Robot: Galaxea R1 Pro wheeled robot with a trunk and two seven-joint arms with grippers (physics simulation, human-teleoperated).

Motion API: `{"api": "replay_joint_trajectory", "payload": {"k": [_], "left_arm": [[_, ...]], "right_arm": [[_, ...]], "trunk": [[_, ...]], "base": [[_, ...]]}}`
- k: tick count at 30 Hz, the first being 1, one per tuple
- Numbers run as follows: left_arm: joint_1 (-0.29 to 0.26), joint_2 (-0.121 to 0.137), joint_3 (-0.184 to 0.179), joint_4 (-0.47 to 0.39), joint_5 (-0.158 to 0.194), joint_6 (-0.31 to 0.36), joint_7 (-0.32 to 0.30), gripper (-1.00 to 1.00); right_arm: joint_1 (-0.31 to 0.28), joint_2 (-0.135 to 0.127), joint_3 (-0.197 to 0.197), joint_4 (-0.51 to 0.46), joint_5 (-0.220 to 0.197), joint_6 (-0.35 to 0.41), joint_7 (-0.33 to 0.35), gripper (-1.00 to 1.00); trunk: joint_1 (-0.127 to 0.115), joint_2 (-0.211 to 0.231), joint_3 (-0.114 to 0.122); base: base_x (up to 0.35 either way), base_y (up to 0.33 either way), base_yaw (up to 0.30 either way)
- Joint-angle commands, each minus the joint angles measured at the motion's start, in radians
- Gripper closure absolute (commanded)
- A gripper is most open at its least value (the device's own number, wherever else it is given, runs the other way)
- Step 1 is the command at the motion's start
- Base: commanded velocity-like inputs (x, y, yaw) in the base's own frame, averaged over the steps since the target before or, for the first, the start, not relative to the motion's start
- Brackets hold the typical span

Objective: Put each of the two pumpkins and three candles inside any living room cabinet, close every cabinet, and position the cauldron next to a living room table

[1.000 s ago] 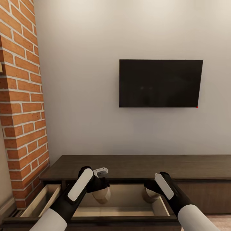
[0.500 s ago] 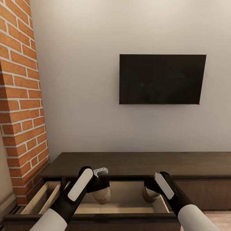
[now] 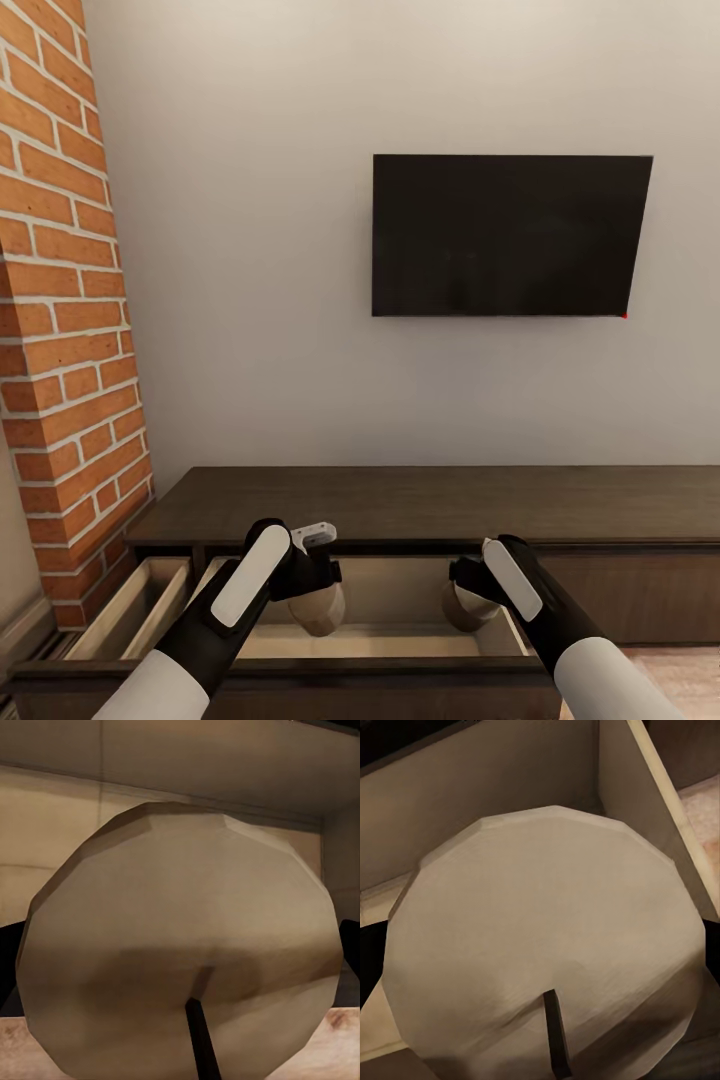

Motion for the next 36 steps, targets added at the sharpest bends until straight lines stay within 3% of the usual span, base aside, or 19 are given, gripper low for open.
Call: {"api": "replay_joint_trajectory", "payload": {"k": [1, 36], "left_arm": [[-0.001, 0.0, -0.001, -0.001, 0.009, 0.001, 0.01, 1.0], [-0.001, -0.002, -0.002, 0.007, 0.01, 0.001, 0.01, 1.0]], "right_arm": [[-0.001, -0.002, 0.005, -0.001, -0.01, 0.0, -0.01, 1.0], [-0.001, 0.0, 0.005, 0.005, -0.01, 0.0, -0.01, 1.0]], "trunk": [[0.0, -0.001, -0.001], [-0.016, 0.007, 0.13]], "base": [[0.0, 0.0, 0.0], [0.0, 0.0, 0.0]]}}
